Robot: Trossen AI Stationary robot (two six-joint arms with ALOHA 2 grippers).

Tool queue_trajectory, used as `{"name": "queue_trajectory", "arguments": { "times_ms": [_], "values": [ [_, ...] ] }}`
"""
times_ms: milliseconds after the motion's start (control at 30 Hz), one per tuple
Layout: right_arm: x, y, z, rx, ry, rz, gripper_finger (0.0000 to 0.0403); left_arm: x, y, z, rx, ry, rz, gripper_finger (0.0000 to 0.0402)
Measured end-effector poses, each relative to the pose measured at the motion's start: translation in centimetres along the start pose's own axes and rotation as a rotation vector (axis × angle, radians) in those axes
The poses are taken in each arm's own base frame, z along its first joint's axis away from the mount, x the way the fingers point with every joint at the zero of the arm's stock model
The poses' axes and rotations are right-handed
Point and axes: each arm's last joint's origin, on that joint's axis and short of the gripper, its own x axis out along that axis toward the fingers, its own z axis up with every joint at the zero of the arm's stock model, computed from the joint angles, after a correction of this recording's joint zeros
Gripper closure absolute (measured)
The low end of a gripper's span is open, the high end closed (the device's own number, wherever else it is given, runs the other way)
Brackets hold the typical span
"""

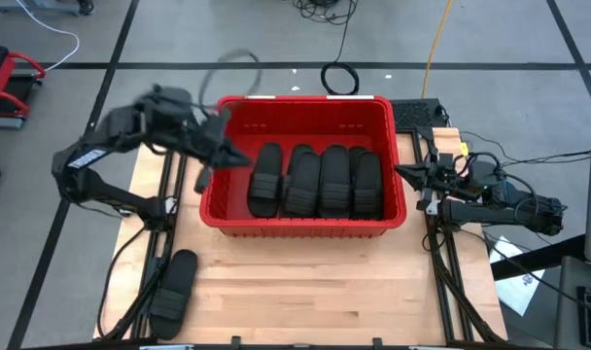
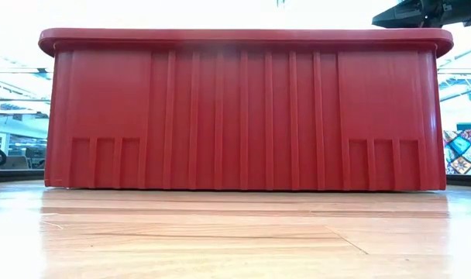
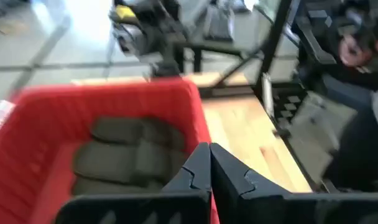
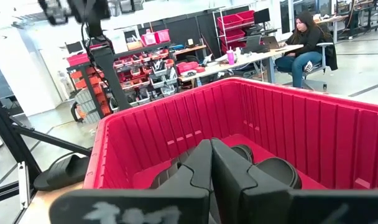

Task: Pick and place slides into bin
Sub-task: Put the black slide into the red bin

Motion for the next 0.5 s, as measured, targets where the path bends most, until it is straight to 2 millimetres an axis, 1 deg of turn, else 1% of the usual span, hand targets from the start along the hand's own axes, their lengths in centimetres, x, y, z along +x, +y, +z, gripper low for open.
{"name": "queue_trajectory", "arguments": {
  "times_ms": [67,133,200,267,333,367,500],
  "values": [
    [0.0,0.0,0.0,0.0,0.0,-0.001,0.0403,1.5,-0.2,-1.3,-0.018,0.012,-0.071,0.0401],
    [0.0,0.0,0.0,-0.004,0.0,-0.001,0.0403,3.4,-0.5,-2.9,-0.058,-0.007,-0.195,0.0401],
    [0.0,0.0,0.0,-0.004,0.0,-0.001,0.0403,5.1,-0.9,-5.5,-0.098,0.044,-0.292,0.0401],
    [0.0,0.0,0.0,-0.004,0.0,-0.001,0.0403,6.1,-1.3,-8.7,-0.133,0.123,-0.309,0.0401],
    [0.0,0.0,0.0,0.001,0.0,-0.002,0.0403,5.8,-1.7,-11.4,-0.167,0.14,-0.304,0.0401],
    [0.0,0.0,0.0,0.002,-0.001,-0.003,0.0403,5.2,-2.0,-12.5,-0.182,0.121,-0.302,0.0401],
    [0.0,-0.1,0.0,0.003,-0.009,-0.036,0.0403,1.9,-3.3,-16.8,-0.249,0.049,-0.302,0.0401]
  ]
}}
